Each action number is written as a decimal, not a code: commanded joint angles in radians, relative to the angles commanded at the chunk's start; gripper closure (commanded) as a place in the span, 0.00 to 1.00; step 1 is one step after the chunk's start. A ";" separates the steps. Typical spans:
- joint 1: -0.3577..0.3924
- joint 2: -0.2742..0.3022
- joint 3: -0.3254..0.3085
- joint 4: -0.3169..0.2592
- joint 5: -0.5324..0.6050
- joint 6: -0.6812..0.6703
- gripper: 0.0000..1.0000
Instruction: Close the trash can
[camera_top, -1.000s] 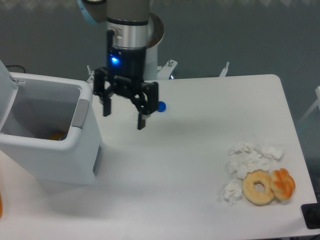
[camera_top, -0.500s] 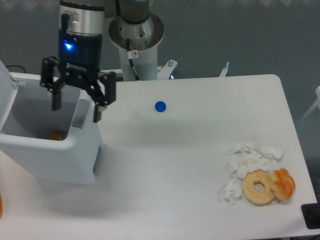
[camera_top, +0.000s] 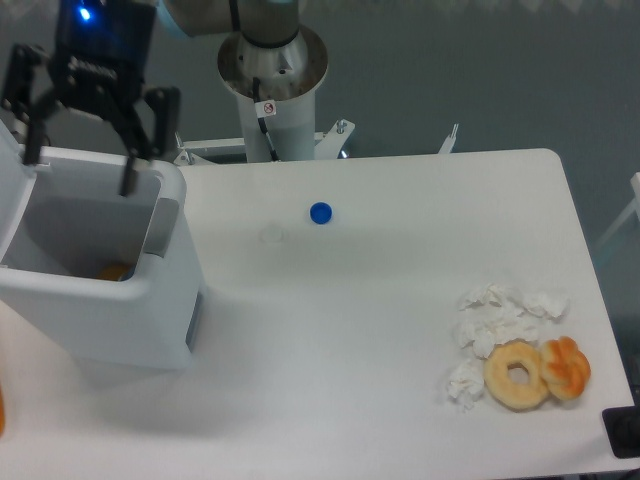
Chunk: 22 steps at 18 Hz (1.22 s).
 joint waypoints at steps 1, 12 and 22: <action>-0.005 0.003 0.000 0.000 -0.025 -0.012 0.00; -0.150 0.032 -0.037 0.000 -0.148 -0.025 0.00; -0.256 0.028 -0.055 0.000 -0.177 -0.037 0.00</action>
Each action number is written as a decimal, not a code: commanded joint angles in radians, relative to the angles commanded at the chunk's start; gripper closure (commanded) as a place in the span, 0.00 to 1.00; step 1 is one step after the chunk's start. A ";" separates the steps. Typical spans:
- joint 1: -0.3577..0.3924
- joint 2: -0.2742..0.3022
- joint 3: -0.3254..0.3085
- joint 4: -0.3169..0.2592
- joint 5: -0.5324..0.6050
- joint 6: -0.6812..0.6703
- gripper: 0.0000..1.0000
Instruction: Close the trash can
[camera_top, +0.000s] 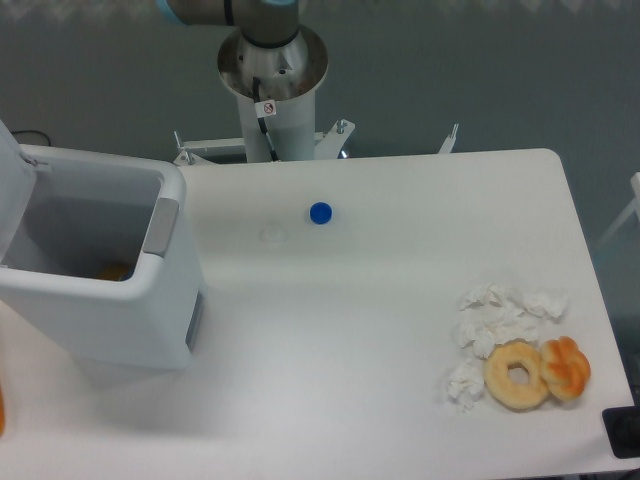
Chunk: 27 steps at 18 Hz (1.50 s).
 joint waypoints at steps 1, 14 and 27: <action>-0.006 -0.002 0.000 0.000 0.000 -0.002 0.00; -0.078 -0.048 -0.002 0.002 -0.005 0.000 0.00; -0.075 -0.083 -0.002 0.011 0.031 0.009 0.00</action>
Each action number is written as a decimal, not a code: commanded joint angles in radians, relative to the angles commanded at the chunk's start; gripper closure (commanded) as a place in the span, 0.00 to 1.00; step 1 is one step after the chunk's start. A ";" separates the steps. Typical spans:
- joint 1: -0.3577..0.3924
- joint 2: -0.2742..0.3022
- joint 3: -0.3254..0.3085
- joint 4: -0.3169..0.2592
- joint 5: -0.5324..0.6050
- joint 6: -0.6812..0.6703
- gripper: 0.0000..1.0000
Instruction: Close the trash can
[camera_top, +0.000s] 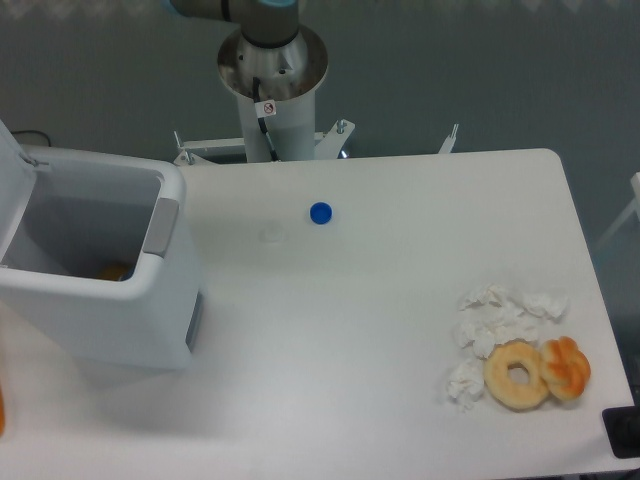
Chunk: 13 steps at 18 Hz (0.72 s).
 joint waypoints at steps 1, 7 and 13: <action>0.002 0.002 -0.002 0.000 0.009 0.002 0.00; 0.025 0.006 -0.012 0.003 0.045 0.024 0.00; 0.103 0.026 -0.028 0.002 0.054 0.061 0.00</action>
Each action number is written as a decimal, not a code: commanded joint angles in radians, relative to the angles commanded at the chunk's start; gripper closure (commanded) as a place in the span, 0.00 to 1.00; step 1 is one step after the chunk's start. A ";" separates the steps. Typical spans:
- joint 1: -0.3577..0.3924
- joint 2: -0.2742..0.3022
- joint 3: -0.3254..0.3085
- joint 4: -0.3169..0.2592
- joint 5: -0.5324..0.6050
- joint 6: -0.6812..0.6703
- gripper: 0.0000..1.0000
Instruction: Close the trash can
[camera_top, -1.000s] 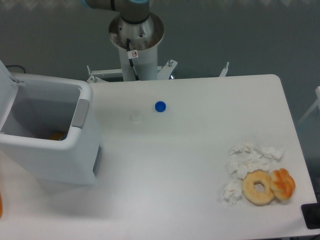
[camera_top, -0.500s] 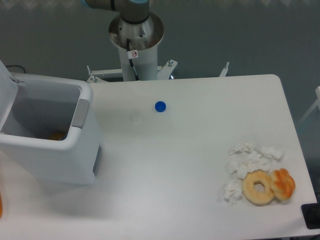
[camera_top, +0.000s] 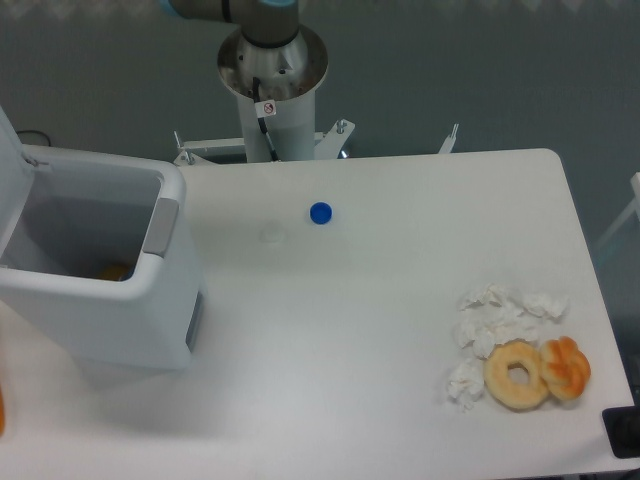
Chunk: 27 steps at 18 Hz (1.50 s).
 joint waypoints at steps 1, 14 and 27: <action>0.005 0.002 0.000 0.002 0.002 0.002 0.00; 0.124 0.003 -0.054 -0.005 0.015 0.054 0.00; 0.181 0.002 -0.095 -0.005 0.069 0.144 0.00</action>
